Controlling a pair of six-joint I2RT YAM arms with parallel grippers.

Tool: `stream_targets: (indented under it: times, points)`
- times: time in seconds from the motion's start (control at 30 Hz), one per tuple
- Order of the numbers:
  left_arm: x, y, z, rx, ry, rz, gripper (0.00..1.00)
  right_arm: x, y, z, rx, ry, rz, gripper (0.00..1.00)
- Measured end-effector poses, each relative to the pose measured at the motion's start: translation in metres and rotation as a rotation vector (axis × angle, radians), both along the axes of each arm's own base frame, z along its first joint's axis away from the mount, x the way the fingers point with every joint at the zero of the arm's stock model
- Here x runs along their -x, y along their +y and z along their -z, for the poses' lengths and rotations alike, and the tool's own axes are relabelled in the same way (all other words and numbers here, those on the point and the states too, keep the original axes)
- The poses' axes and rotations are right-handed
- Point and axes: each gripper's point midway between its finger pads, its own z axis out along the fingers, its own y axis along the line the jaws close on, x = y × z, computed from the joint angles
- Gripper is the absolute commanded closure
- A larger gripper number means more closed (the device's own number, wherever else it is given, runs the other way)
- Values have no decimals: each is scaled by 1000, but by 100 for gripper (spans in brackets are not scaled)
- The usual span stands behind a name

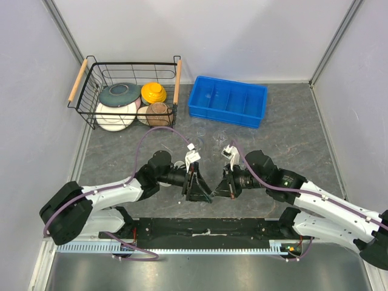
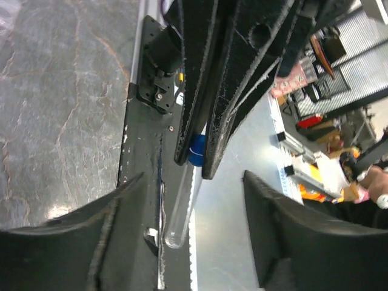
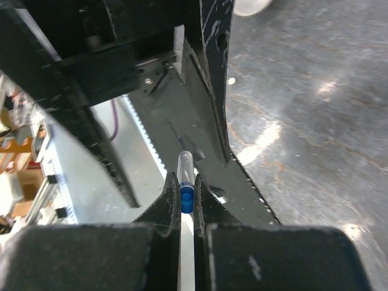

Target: Organize the chemistry lab equipment

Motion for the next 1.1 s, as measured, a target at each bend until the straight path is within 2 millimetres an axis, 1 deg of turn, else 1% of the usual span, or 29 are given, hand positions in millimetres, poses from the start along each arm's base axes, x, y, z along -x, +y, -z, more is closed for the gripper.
stream_targets:
  times: [0.03,0.07,0.23,0.33,0.43,0.53,0.6,0.73,0.8,0.87,0.93,1.1]
  points:
    - [-4,-1,0,-21,12,-23,3,-3,-1,1,13,-7,13,100]
    - [-8,-2,-1,-42,22,-51,2,-7,-3,1,34,-19,31,100]
    - [-27,-1,-11,-104,15,-186,1,-33,-16,-1,139,-99,153,100]
    - [-39,4,-9,-161,17,-280,1,-54,-30,1,225,-148,261,100]
    - [-51,11,2,-235,25,-371,2,-73,-52,9,336,-191,387,100]
    - [-56,19,15,-299,40,-423,2,-91,-78,22,458,-221,508,100]
    - [-58,23,21,-324,45,-447,3,-101,-94,30,533,-231,581,100]
    - [-57,28,21,-332,42,-465,4,-120,-121,41,636,-231,700,100]
    - [-57,30,20,-327,35,-475,4,-129,-130,45,670,-229,746,100]
    - [-56,32,20,-327,34,-480,4,-134,-135,47,689,-224,768,100]
    - [-55,34,22,-334,37,-480,4,-140,-135,47,700,-222,780,100]
    - [-52,37,28,-350,46,-479,5,-157,-121,47,706,-235,776,100]
